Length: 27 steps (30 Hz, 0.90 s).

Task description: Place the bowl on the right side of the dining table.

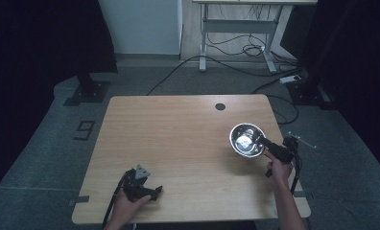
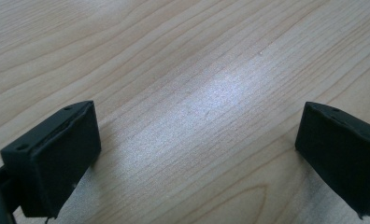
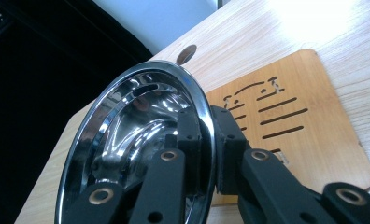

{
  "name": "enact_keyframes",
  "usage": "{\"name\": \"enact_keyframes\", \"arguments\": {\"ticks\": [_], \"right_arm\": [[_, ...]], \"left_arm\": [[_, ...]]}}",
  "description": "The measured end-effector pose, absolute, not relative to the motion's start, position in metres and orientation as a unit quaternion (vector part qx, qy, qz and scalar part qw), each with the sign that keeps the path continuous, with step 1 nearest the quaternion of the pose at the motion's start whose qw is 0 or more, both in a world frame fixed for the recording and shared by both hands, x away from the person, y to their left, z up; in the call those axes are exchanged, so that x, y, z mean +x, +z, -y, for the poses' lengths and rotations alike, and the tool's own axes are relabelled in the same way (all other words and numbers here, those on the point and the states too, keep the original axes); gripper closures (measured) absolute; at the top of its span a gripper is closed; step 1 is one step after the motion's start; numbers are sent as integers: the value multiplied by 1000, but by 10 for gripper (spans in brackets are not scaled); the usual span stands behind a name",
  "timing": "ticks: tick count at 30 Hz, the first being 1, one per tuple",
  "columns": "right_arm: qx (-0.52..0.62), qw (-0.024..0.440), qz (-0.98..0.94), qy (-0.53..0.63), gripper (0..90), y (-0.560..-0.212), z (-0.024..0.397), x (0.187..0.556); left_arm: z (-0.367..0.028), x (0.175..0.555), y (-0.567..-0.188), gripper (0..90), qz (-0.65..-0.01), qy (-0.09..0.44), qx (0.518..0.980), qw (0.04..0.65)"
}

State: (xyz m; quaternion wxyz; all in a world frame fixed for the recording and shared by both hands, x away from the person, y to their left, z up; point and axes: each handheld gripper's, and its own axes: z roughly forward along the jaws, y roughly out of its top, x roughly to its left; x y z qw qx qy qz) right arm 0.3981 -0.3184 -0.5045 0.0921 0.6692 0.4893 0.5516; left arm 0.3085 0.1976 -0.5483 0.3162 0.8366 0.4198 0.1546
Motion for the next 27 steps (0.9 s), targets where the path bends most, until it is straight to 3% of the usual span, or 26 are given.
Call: {"name": "enact_keyframes", "arguments": {"ticks": [27], "right_arm": [[694, 106, -460, 544, 830, -515, 339, 412]], "left_arm": [[-198, 308, -548, 0, -420, 154, 836, 316]]}}
